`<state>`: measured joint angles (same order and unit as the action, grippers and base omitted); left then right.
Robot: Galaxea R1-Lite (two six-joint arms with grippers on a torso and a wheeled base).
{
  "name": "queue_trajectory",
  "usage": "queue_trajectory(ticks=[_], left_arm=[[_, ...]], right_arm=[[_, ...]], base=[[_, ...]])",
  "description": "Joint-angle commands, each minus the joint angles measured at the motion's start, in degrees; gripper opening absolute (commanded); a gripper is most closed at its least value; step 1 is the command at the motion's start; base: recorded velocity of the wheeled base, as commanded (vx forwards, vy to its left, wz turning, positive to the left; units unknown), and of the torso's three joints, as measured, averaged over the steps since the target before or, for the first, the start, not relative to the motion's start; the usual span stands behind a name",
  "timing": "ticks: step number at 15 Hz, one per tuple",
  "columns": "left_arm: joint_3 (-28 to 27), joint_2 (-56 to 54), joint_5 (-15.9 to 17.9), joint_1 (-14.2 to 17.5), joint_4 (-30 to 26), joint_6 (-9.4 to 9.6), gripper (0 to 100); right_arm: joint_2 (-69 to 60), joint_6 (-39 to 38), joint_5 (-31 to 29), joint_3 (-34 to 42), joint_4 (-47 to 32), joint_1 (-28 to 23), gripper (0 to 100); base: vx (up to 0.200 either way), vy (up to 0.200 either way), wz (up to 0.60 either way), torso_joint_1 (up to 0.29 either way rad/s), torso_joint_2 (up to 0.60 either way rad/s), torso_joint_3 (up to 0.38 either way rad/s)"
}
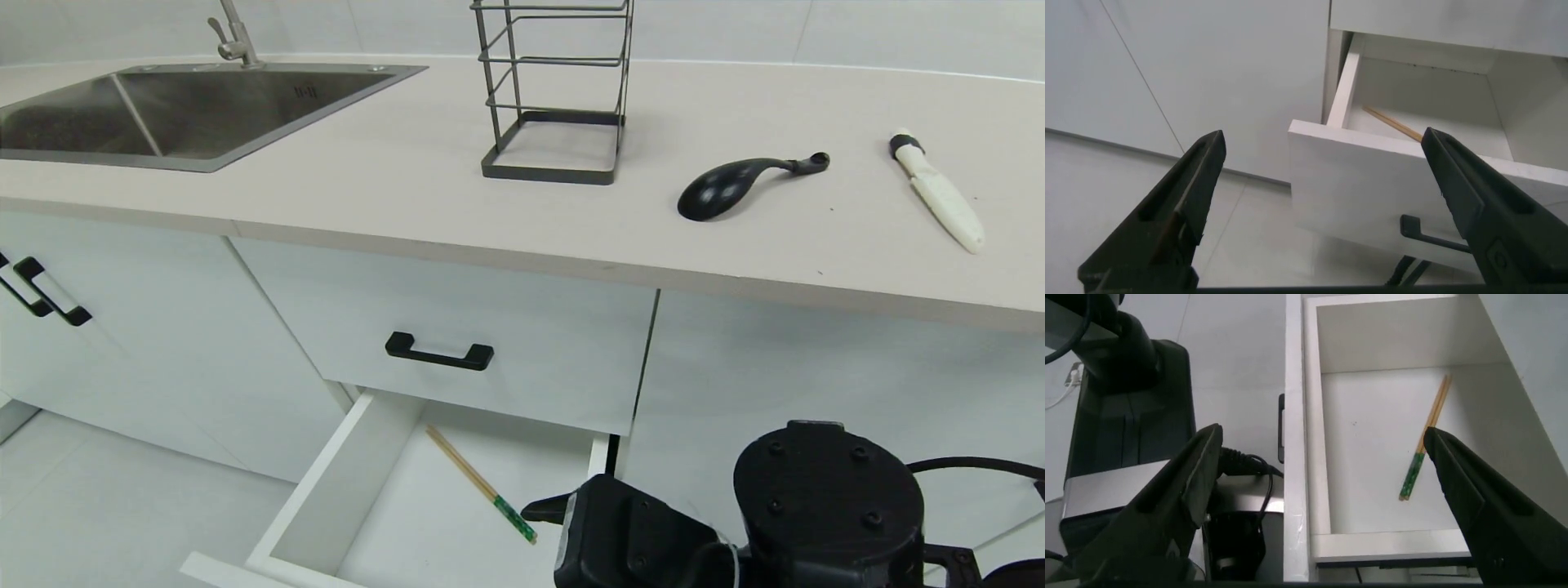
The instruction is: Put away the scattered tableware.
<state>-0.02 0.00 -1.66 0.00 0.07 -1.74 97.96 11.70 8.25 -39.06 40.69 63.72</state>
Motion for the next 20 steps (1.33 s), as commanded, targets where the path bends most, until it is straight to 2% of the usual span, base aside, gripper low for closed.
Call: queue_trajectory(ticks=[1, 10, 14, 18, 20], left_arm=[[0.02, 0.0, -0.01, 0.0, 0.01, -0.01, 100], [0.02, 0.0, -0.01, 0.0, 0.01, -0.01, 100], [0.02, 0.0, -0.01, 0.0, 0.01, -0.01, 100], [0.02, 0.0, -0.01, 0.0, 0.01, -0.01, 100], [0.02, 0.0, -0.01, 0.0, 0.01, -0.01, 100]], right_arm=[[0.03, 0.07, 0.01, 0.04, 0.09, 0.18, 100], [-0.05, -0.01, 0.01, -0.05, -0.09, 0.44, 100], [0.83, -0.01, 0.01, -1.2, -0.44, -0.09, 100], [3.29, -0.1, 0.45, -3.48, -0.97, -1.23, 100], [3.9, -0.1, 0.45, -5.77, -3.95, -1.41, 100]], base=[[0.0, 0.0, 0.0, 0.251, -0.03, -0.134], [0.0, 0.0, 0.0, 0.224, -0.5, -0.197], [0.0, 0.0, 0.0, 0.13, -0.48, -0.223], [0.0, 0.0, 0.0, 0.373, -0.48, -0.235], [0.0, 0.0, 0.0, 0.278, -0.52, -0.239]])
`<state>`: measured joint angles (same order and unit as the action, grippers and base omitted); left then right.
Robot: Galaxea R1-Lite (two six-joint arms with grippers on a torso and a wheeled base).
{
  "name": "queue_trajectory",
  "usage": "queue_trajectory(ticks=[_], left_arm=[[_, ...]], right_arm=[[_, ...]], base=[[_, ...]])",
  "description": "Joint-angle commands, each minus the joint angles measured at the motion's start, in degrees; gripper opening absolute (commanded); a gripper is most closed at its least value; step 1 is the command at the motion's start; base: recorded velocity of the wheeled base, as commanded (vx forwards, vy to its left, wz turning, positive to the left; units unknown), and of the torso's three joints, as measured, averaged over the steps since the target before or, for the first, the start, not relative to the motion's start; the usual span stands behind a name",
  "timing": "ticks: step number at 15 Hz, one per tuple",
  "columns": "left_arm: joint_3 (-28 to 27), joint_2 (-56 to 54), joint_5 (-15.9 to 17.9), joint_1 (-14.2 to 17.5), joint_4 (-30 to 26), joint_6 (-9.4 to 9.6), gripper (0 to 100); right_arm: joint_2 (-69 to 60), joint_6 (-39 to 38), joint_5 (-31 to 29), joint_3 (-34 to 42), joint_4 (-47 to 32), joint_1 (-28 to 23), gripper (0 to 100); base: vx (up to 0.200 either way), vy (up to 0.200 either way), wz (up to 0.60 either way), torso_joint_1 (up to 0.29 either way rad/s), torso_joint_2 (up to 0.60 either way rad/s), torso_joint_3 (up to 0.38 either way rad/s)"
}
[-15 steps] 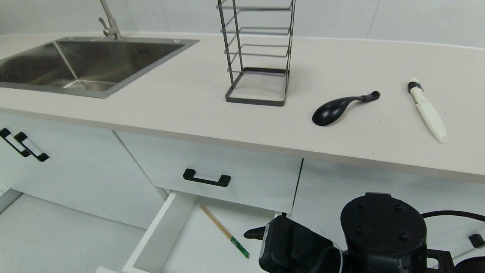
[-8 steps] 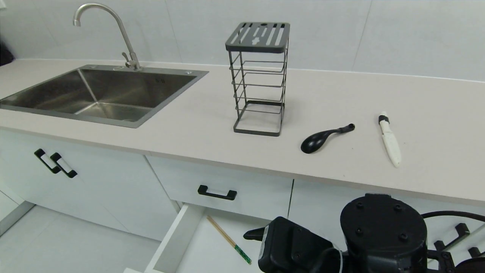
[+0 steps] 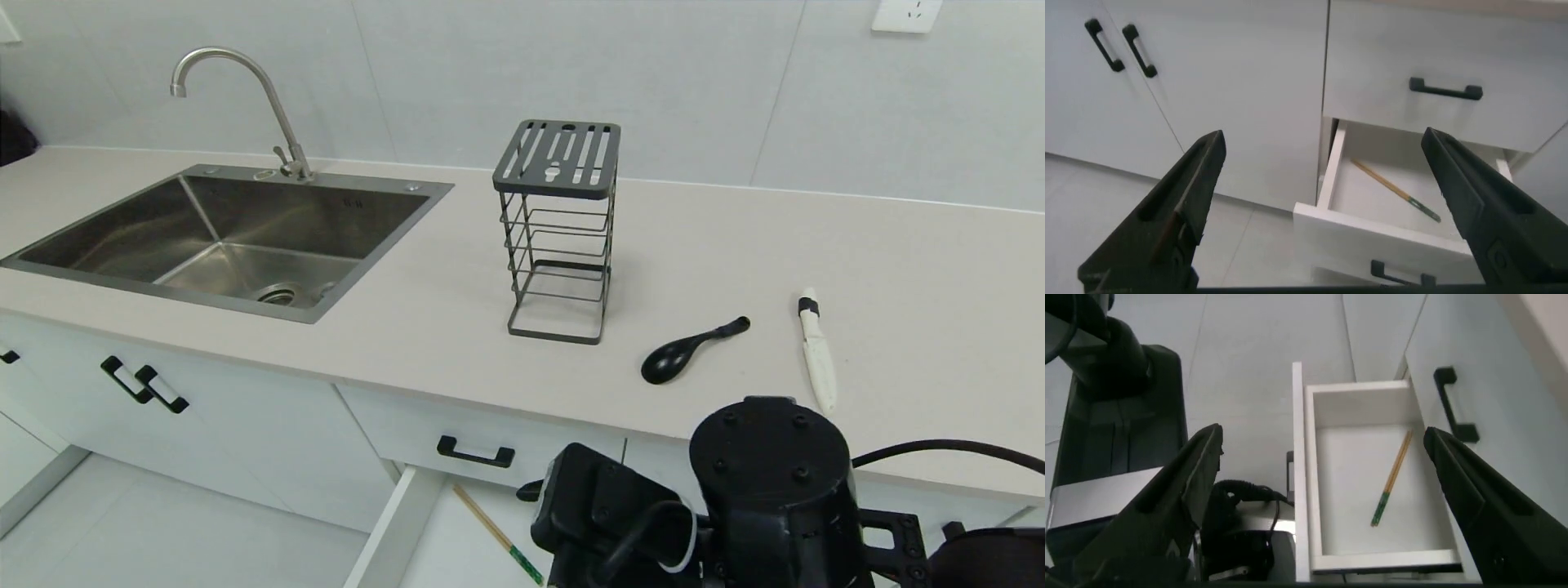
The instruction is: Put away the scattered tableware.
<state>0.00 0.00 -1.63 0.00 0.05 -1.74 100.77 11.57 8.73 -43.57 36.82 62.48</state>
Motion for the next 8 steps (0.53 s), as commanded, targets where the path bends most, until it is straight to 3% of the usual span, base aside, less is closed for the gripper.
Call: queue_trajectory(ticks=[1, 3, 6, 8], left_arm=[[0.0, 0.0, -0.04, 0.0, 0.04, -0.01, 100], [0.0, 0.0, -0.04, 0.0, 0.04, -0.01, 100], [0.0, 0.0, -0.04, 0.0, 0.04, -0.01, 100], [0.0, 0.0, -0.04, 0.0, 0.04, -0.01, 100]], right_arm=[[1.36, 0.03, 0.06, -2.05, -1.4, -0.6, 100], [2.94, 0.12, 4.63, -7.93, -8.69, -1.92, 100], [3.82, 4.52, 6.13, -18.66, -27.94, -5.08, 100], [3.47, 6.1, 6.04, -19.18, -31.72, -6.93, 100]], base=[[0.0, 0.0, 0.0, 0.271, -0.52, -0.237], [0.0, 0.0, 0.0, 0.283, -0.53, -0.249], [0.0, 0.0, 0.0, 0.286, -0.55, -0.258], [0.0, 0.0, 0.0, 0.303, -0.58, -0.278]])
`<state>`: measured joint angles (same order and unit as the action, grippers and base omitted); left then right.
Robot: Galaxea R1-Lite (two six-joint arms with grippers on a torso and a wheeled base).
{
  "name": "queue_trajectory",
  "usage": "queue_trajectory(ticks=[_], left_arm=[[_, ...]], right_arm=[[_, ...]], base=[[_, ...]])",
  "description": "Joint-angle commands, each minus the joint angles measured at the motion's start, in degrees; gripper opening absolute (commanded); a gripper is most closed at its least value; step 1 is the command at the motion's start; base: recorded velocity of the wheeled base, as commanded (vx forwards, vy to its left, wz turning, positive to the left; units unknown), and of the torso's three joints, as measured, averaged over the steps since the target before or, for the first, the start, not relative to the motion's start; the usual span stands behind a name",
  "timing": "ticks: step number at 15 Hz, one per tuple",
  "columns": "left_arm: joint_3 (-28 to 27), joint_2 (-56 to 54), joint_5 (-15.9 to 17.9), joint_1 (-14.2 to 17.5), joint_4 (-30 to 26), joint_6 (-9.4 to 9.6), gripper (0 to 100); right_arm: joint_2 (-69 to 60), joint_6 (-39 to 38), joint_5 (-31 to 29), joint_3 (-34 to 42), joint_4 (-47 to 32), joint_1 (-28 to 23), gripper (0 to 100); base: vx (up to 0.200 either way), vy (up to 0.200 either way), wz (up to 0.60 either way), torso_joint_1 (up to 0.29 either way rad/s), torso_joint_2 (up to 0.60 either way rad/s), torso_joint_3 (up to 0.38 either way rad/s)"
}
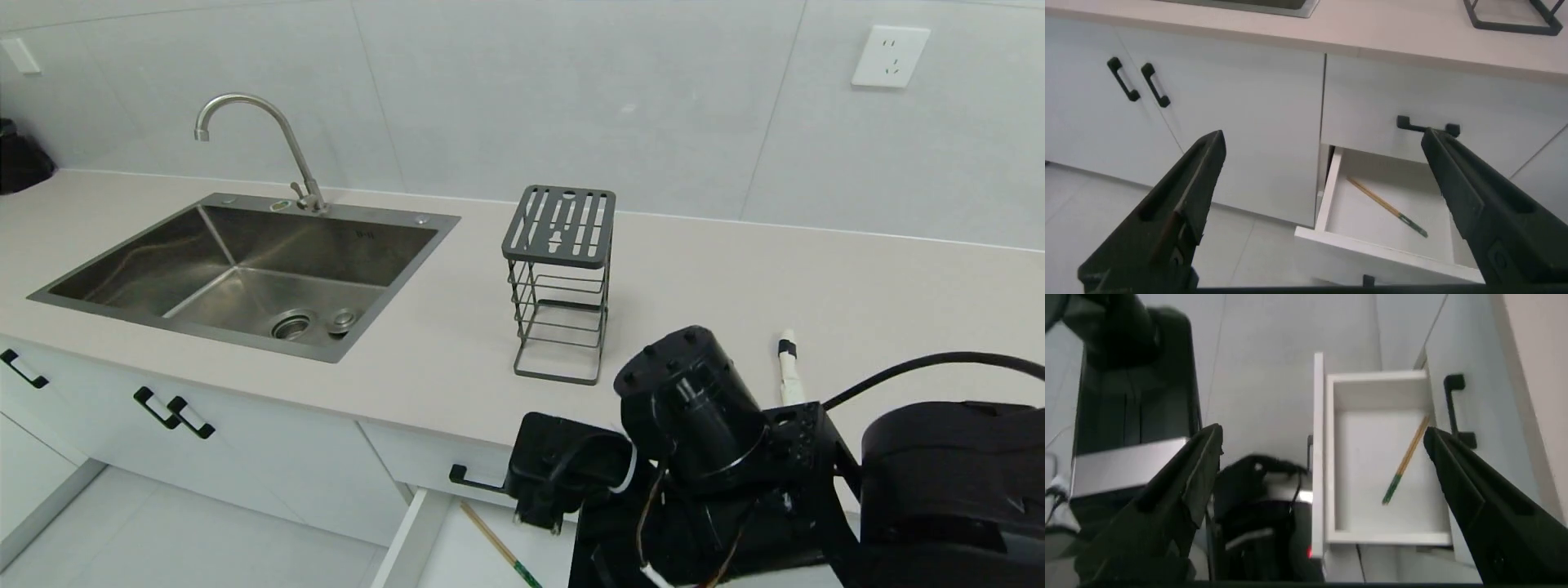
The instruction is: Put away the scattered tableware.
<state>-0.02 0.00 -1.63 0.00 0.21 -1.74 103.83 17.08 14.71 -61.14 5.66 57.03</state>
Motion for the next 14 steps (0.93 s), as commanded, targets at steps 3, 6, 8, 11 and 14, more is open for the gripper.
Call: queue_trajectory(ticks=[3, 6, 8, 11, 14], left_arm=[[0.02, 0.0, -0.04, 0.0, -0.12, -0.01, 100], [0.02, 0.0, -0.04, 0.0, -0.12, -0.01, 100], [0.02, 0.0, -0.04, 0.0, -0.12, -0.01, 100], [0.02, 0.0, -0.04, 0.0, -0.12, -0.01, 100], [0.02, 0.0, -0.04, 0.0, -0.12, -0.01, 100]], right_arm=[[-2.75, -0.64, -2.41, 5.5, 4.98, -6.4, 100], [-3.1, -2.66, -2.59, 14.99, 20.27, -12.12, 100], [-4.07, -2.66, -2.59, 18.6, 25.11, -15.54, 100], [-8.11, -2.23, -2.59, 20.27, 25.28, -21.08, 100], [-9.61, 3.31, -2.15, 24.22, 25.19, -26.53, 100]], base=[[0.0, 0.0, 0.0, 0.118, -0.22, -0.11], [0.0, 0.0, 0.0, 0.012, -0.02, -0.011], [0.0, 0.0, 0.0, 0.0, 0.0, 0.0], [0.0, 0.0, 0.0, 0.0, 0.0, 0.0], [0.0, 0.0, 0.0, 0.0, 0.0, 0.0]])
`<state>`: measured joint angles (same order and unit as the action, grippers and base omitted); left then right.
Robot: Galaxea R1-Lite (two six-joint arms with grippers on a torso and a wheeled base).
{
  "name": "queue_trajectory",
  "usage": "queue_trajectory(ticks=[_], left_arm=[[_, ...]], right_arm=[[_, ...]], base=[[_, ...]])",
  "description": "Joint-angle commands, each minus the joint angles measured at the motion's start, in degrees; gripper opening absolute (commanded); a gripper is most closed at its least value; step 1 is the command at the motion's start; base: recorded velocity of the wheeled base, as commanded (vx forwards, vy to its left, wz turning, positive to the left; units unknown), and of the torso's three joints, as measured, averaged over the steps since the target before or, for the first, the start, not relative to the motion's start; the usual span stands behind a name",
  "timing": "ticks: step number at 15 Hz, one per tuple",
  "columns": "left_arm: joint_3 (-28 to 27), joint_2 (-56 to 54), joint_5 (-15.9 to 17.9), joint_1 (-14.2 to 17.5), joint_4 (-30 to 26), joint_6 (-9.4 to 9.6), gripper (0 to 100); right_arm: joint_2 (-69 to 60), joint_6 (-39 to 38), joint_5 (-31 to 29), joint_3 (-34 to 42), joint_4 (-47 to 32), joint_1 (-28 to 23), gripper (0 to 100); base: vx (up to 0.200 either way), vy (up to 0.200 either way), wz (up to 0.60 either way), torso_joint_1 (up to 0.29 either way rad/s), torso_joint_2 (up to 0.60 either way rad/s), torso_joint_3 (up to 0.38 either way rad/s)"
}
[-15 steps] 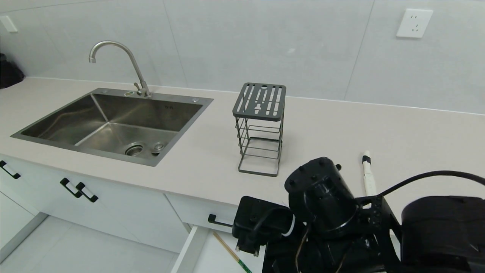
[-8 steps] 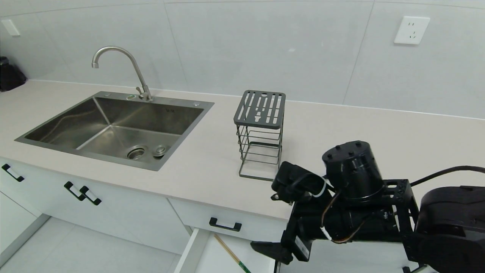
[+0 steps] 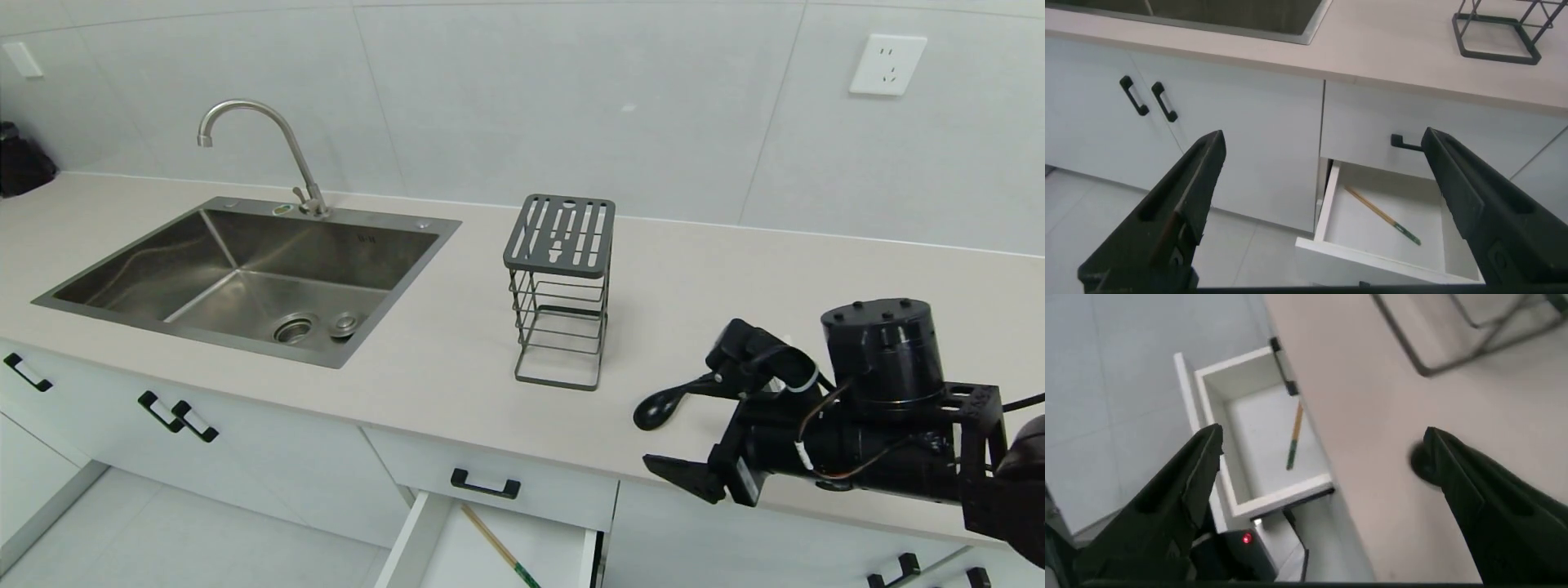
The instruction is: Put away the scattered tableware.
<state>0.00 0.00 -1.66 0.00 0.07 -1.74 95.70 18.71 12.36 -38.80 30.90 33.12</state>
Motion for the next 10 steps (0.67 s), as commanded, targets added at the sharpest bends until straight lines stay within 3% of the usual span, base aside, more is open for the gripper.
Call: queue_trajectory(ticks=[1, 4, 6, 8, 10], left_arm=[[0.0, 0.0, -0.01, 0.0, 0.01, -0.01, 100], [0.0, 0.0, -0.01, 0.0, 0.01, -0.01, 100], [0.0, 0.0, -0.01, 0.0, 0.01, -0.01, 100], [0.0, 0.0, -0.01, 0.0, 0.01, -0.01, 100], [0.0, 0.0, -0.01, 0.0, 0.01, -0.01, 100]], right_arm=[[-1.21, 4.67, 0.91, 2.24, -0.58, -5.26, 100], [0.72, 6.78, 3.55, 2.24, -2.25, -10.01, 100], [3.88, 12.05, 3.9, 1.54, -3.57, -12.38, 100], [5.82, 12.93, 3.99, -0.13, -3.57, -12.47, 100], [9.95, 13.1, 3.99, -6.9, -3.66, -12.64, 100]], base=[[0.0, 0.0, 0.0, 0.0, 0.0, 0.0], [0.0, 0.0, 0.0, 0.0, 0.0, 0.0], [0.0, 0.0, 0.0, 0.0, 0.0, 0.0], [0.0, 0.0, 0.0, 0.0, 0.0, 0.0], [0.0, 0.0, 0.0, 0.0, 0.0, 0.0]])
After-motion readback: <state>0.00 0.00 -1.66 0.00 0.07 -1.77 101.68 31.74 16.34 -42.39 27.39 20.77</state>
